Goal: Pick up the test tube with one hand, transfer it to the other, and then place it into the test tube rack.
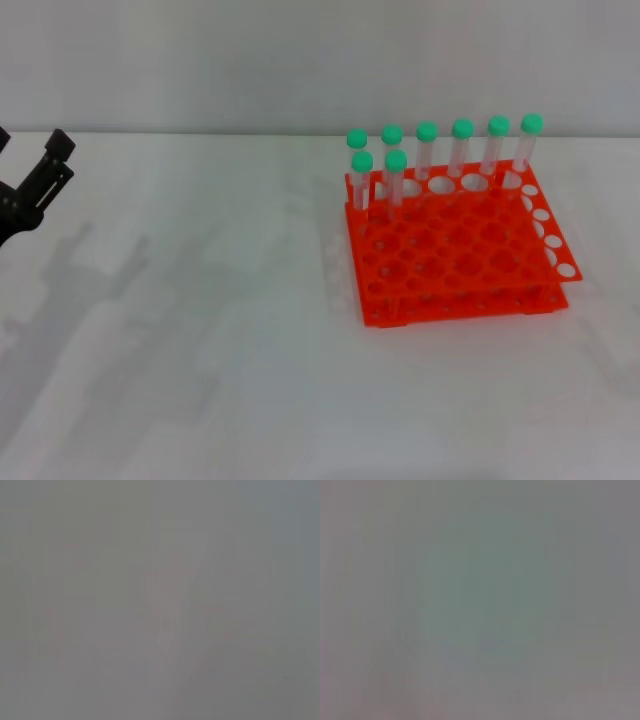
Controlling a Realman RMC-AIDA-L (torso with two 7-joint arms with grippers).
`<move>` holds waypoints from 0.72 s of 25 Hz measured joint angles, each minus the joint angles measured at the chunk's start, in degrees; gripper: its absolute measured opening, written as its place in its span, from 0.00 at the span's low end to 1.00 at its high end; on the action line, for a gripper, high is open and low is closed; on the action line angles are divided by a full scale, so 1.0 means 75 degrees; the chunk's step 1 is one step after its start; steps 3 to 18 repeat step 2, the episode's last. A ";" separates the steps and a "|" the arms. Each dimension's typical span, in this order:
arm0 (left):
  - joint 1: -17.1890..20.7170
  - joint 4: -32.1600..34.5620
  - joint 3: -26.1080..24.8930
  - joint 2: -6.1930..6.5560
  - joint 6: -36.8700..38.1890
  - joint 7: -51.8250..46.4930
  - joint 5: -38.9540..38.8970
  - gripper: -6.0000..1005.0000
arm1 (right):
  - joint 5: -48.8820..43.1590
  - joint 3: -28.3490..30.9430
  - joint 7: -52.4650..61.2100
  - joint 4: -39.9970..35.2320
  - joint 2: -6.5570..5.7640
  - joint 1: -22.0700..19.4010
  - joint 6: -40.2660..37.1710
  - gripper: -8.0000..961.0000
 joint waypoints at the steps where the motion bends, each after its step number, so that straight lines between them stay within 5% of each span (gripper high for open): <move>1: -0.0015 -0.0002 0.0001 0.0000 0.0000 0.0047 -0.0032 0.88 | 0.0052 0.0003 -0.0025 0.0019 0.0002 0.0015 0.0000 0.74; 18: -0.0023 -0.0002 0.0001 0.0000 0.0000 0.0073 -0.0052 0.88 | 0.0117 0.0007 -0.0061 0.0048 0.0006 0.0030 0.0000 0.74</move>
